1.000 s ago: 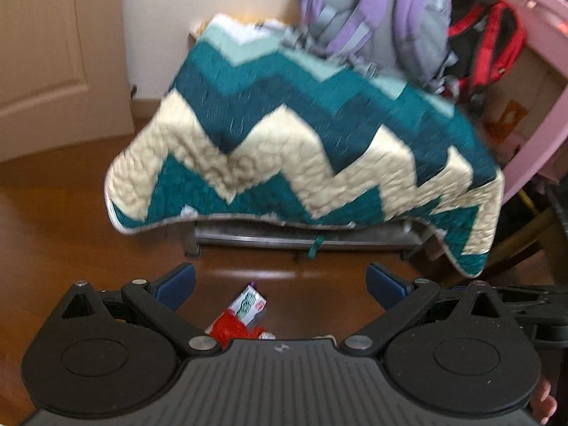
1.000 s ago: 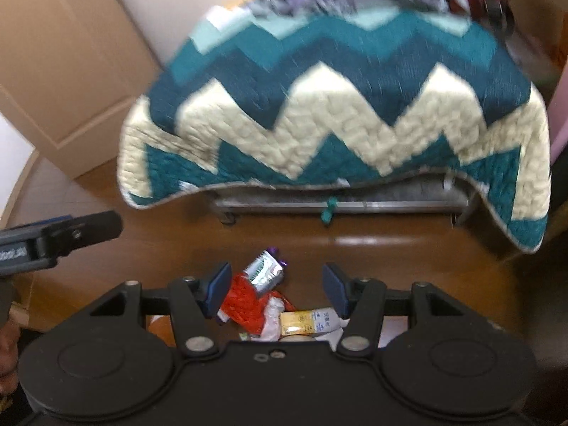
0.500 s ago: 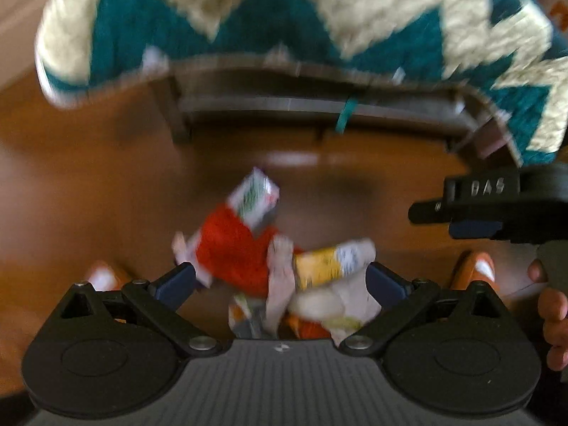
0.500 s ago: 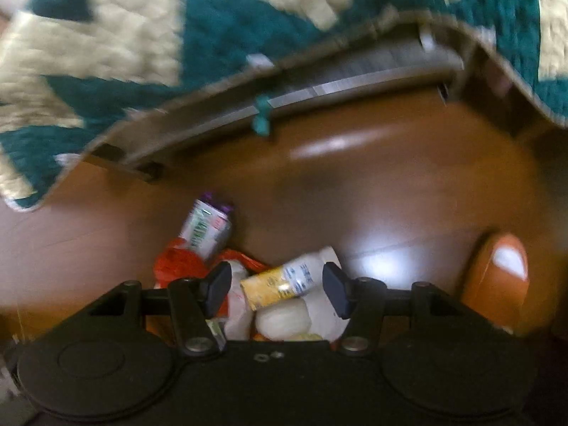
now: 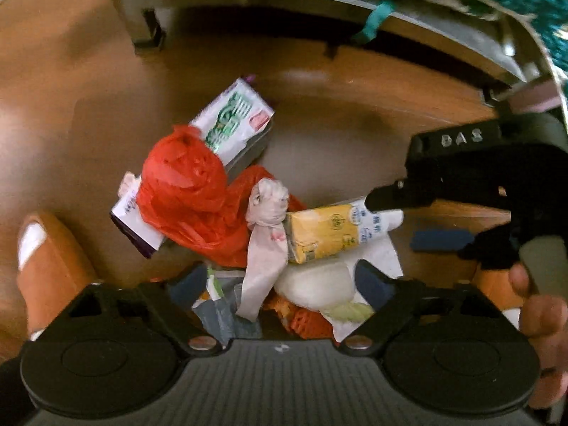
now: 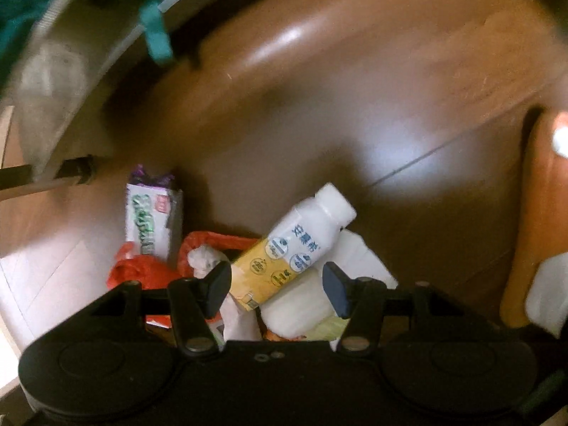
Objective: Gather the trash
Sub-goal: 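Grasp the white tissue with the left tool while the right tool grasps the drink bottle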
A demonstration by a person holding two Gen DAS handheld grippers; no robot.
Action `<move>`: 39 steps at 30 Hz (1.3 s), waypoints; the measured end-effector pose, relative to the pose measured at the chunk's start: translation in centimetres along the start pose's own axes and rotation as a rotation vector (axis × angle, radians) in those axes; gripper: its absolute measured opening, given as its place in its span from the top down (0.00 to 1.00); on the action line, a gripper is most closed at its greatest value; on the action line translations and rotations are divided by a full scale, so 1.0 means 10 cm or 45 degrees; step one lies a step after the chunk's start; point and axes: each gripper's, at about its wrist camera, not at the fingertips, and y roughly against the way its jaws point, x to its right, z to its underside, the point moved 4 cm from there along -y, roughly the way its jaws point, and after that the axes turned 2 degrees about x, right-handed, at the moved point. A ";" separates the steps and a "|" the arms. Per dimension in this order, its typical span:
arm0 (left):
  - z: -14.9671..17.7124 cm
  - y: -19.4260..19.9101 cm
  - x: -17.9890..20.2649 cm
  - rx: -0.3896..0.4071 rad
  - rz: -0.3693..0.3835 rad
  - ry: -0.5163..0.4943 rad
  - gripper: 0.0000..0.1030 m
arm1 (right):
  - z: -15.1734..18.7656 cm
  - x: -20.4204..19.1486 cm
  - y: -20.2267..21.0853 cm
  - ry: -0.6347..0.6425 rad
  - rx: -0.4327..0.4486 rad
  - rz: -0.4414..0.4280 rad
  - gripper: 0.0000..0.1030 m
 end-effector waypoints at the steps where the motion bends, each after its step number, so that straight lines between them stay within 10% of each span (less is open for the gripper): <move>1: 0.00 -0.07 -0.03 -0.020 0.002 0.013 0.19 | -0.01 0.01 -0.06 -0.007 -0.021 -0.002 0.46; 15: -0.04 -0.59 -0.03 -0.114 0.068 0.044 0.65 | -0.14 0.18 -0.51 -0.190 -0.084 -0.023 0.47; 39: -0.05 -0.87 -0.16 -0.192 0.053 0.040 0.68 | -0.33 0.16 -0.69 -0.245 -0.129 -0.038 0.48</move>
